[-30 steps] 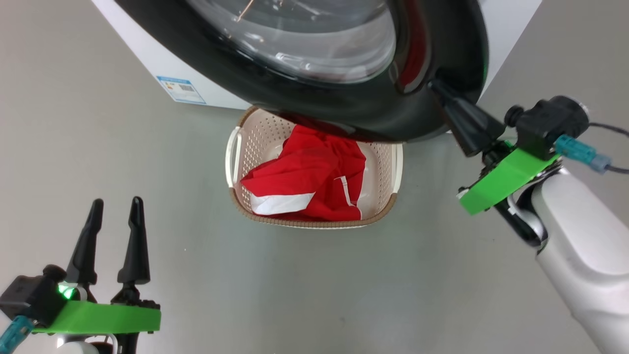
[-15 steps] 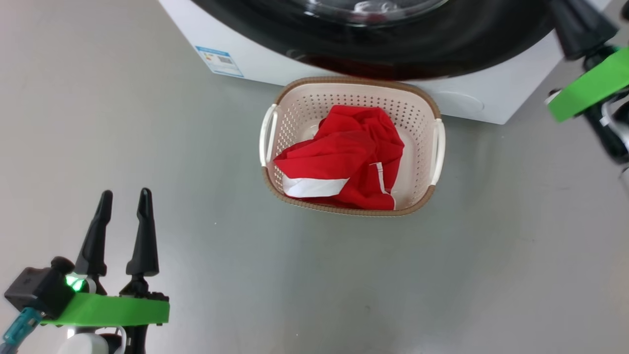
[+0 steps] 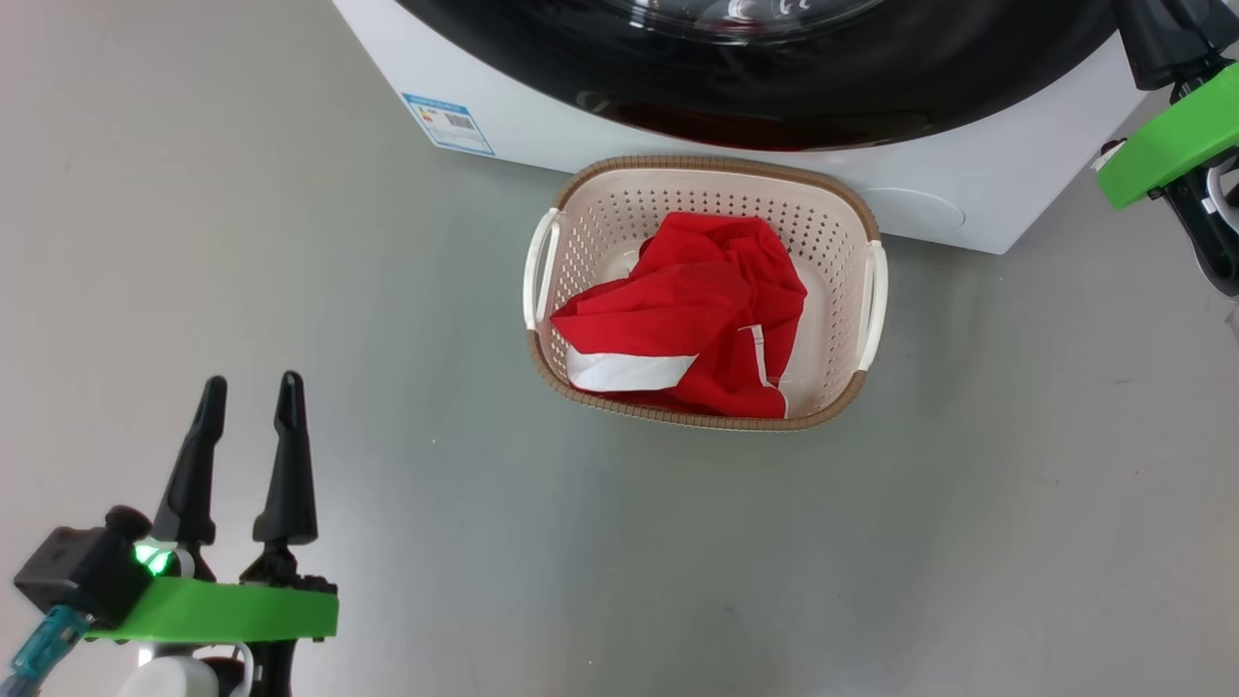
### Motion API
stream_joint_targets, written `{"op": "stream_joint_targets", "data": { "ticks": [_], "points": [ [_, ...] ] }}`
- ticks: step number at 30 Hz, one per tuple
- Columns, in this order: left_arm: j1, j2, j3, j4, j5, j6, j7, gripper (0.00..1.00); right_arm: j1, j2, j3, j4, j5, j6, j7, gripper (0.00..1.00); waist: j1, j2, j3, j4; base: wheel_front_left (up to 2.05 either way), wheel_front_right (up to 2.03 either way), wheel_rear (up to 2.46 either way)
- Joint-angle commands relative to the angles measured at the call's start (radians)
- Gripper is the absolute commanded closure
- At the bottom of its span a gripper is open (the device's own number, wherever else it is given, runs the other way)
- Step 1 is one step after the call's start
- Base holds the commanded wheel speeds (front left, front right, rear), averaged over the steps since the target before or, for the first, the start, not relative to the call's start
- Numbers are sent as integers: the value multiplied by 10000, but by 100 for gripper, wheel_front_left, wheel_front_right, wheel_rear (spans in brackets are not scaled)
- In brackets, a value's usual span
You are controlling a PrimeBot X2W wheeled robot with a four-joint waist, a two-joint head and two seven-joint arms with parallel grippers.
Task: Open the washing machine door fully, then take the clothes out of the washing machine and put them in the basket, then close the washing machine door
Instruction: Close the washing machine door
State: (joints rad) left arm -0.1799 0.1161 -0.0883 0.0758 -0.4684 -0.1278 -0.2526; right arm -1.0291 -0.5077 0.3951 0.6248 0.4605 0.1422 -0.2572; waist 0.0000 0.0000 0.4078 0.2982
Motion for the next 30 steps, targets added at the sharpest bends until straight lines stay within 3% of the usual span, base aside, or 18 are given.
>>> {"op": "stream_joint_targets", "data": {
  "ticks": [1, 13, 15, 16, 17, 18, 30],
  "points": [
    [-116, 243, 386, -165, 13, -29, -91, 0, -209, -165, -212, -120, -113, -115, -46, 100, 0, 0, -13, -15, 0, 0, 0],
    [-69, 320, 406, -75, 20, -29, -92, 0, 367, 49, -242, -348, -191, -115, -46, 100, 0, 0, -319, -173, 0, 0, 0],
    [-37, 343, 420, -55, 34, -29, -92, 0, 587, 102, -266, -471, -203, -115, -46, 65, 0, 0, -440, -247, 0, 0, 0],
    [-28, 360, 412, -49, 47, -29, -92, 0, 716, 140, -290, -532, -223, -115, -46, 52, 0, 0, -513, -290, 0, 0, 0],
    [-20, 381, 410, -44, 61, -29, -92, 0, 852, 190, -314, -597, -248, -115, -46, 8, 0, 0, -590, -339, 0, 0, 0],
    [-5, 403, 412, -34, 78, -29, -92, 0, 997, 250, -346, -671, -271, -115, -46, 0, 0, 0, -676, -396, 0, 0, 0],
    [343, 759, 461, -5, 169, -29, -92, 0, 3075, 1137, -1162, -1674, -396, -115, -46, 0, 0, 0, -1758, -1295, 0, 0, 0]
  ]
}}
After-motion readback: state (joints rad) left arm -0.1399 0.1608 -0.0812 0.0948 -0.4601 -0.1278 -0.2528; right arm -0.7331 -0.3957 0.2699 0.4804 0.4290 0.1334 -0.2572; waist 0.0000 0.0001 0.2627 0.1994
